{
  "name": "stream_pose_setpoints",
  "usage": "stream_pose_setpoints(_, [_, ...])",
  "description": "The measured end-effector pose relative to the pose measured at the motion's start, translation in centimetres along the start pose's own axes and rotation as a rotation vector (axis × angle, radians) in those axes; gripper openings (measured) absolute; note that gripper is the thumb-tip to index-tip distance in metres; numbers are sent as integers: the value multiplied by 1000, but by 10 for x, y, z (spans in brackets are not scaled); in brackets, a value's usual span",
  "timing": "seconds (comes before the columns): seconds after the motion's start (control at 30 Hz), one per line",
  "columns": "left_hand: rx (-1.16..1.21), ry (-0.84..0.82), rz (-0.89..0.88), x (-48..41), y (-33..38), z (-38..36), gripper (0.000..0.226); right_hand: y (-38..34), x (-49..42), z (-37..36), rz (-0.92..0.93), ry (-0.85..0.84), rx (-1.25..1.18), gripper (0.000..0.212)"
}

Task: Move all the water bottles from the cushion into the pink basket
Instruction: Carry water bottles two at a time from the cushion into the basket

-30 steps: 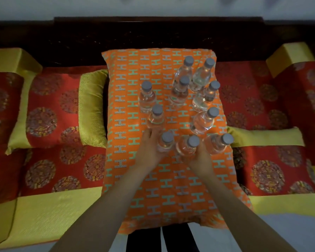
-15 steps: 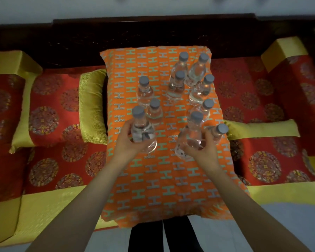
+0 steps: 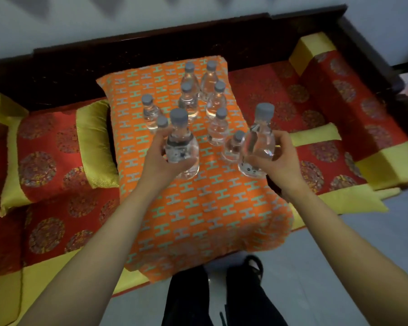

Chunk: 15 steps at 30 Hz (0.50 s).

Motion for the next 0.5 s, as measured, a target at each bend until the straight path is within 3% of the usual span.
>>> stream_pose_setpoints(0.2, [-15,-85,-90,18,49,-82,60,12,23,108,-27,159,62,52])
stream_pose_setpoints(0.5, [73,-224,-123,69,119,-298,60,36,82,347,-53,373,90,62])
Point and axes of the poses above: each hand's wrist, its own x-axis away from the middle knuckle, its own z-axis out of the back of the hand, y = z × x, the point moved 6 cm from there along -x, towards the middle knuckle, and after that the axes turned 3 degrees about y, right-handed, at the moved point
